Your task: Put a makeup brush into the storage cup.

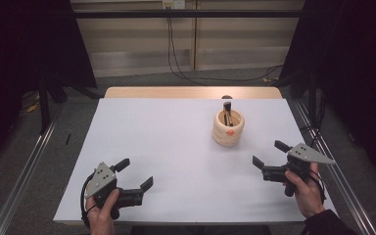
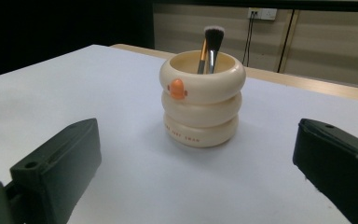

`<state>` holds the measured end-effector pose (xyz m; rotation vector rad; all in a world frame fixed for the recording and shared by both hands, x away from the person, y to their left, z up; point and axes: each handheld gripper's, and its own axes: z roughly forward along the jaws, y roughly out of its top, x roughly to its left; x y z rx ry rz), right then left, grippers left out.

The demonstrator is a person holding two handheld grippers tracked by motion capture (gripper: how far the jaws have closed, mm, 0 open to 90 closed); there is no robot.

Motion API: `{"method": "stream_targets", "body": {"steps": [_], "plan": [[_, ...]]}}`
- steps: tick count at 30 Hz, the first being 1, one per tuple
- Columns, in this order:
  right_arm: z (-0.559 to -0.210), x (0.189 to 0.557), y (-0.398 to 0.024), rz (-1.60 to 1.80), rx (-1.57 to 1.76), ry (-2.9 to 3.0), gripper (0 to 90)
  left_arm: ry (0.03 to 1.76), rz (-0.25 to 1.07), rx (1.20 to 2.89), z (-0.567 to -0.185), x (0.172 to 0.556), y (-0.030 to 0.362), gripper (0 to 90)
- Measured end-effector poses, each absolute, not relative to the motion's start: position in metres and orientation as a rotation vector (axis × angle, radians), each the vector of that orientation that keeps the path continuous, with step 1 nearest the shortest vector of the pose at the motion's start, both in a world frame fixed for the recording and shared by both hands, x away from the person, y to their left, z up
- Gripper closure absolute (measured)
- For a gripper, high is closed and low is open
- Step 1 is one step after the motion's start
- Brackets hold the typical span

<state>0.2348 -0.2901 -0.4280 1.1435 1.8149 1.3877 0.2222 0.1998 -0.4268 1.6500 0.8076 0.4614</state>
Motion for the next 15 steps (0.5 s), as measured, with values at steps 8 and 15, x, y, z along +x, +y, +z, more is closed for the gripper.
{"method": "stream_targets", "body": {"steps": [8, 15], "plan": [[-0.433, 0.214, -0.299, 1.399, 1.193, 1.789, 1.8, 0.822, 0.471, 1.639, -0.427, 0.222, 0.201, 1.7], [-0.437, 0.202, -0.301, 1.399, 1.195, 1.811, 1.4, 0.805, 0.475, 1.647, -0.426, 0.221, 0.201, 1.6]]}}
